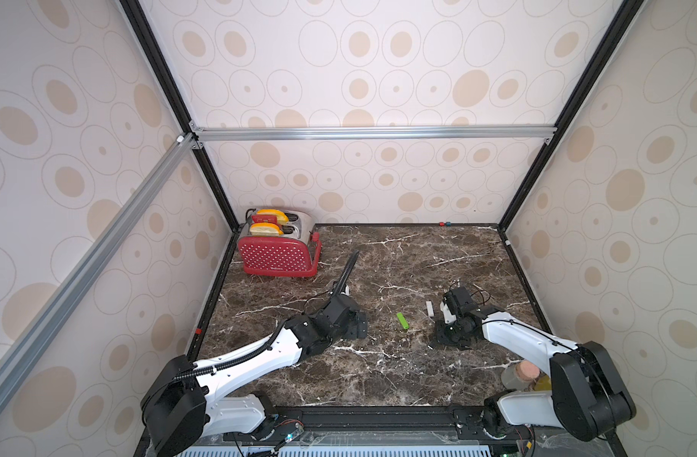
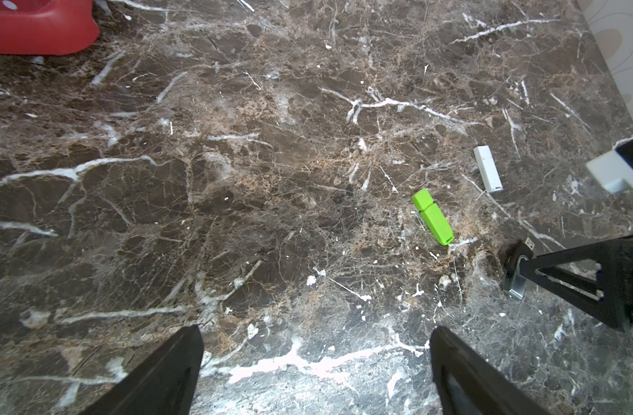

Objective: Close the usb drive cover
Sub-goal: Pick up the USB drive from the center of the board.

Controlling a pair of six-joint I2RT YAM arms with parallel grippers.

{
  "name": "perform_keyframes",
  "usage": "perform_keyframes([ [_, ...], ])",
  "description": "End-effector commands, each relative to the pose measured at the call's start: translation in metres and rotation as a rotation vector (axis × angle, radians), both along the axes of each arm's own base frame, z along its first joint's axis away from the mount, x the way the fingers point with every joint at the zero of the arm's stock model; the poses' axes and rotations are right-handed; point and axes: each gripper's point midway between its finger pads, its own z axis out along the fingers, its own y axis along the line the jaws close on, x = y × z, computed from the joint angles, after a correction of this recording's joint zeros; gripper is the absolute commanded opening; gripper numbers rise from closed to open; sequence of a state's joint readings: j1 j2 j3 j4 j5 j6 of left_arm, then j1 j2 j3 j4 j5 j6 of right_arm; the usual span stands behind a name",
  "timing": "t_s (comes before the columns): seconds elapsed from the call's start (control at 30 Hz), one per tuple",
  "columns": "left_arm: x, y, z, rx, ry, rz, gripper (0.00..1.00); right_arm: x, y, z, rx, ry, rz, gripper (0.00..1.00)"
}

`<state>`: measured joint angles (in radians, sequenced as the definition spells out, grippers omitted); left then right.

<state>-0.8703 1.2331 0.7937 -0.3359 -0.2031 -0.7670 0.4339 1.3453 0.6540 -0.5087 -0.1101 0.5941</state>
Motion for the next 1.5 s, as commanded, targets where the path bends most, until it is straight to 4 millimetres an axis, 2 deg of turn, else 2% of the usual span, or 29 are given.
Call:
perform_keyframes([
  [0.0,0.003,0.003,0.010,-0.010,-0.009,0.023,0.99,-0.004,-0.002,-0.004,-0.020,0.013,0.011,0.43],
  [0.47,0.003,0.003,0.006,-0.007,-0.002,0.027,0.99,0.011,0.018,-0.012,-0.014,0.038,0.064,0.41],
  [0.57,0.003,0.003,0.007,-0.008,-0.001,0.025,0.99,0.013,0.017,-0.011,-0.046,0.029,0.084,0.40],
  [0.87,0.003,0.002,0.006,-0.006,-0.003,0.023,0.99,0.011,-0.005,0.005,-0.188,-0.010,0.131,0.39],
  [1.03,0.004,-0.002,0.004,-0.011,0.008,0.017,0.99,0.011,0.012,0.000,-0.175,0.014,0.193,0.36],
  [1.13,0.003,-0.001,0.005,-0.016,0.005,0.020,0.99,0.012,0.011,-0.002,-0.238,0.011,0.210,0.36],
  [1.23,0.002,0.001,0.005,-0.017,0.003,0.023,0.99,0.012,0.013,-0.002,-0.229,0.016,0.208,0.35],
  [1.33,0.002,0.002,0.004,-0.015,0.004,0.023,0.99,0.016,0.009,0.004,-0.249,-0.014,0.183,0.35],
  [1.47,0.002,0.001,0.004,-0.013,0.006,0.021,0.99,0.021,0.013,0.011,-0.236,-0.019,0.193,0.35],
])
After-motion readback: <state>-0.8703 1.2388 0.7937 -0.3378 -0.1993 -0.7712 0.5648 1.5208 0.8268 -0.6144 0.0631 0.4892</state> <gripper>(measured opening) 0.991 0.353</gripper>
